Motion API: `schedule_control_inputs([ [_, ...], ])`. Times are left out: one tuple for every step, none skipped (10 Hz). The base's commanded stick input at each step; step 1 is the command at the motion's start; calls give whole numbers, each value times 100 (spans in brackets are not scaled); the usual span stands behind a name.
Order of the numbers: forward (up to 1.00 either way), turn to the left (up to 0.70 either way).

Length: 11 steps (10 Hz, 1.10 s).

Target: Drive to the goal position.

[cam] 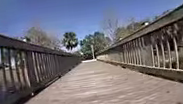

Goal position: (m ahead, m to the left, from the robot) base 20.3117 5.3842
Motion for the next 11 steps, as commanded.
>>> schedule_control_inputs([
  [85,0],
  [85,0],
  [85,0],
  [85,0],
  [85,0],
  [85,0],
  [85,0],
  [85,0],
  [85,0],
  [85,0],
  [85,0],
])
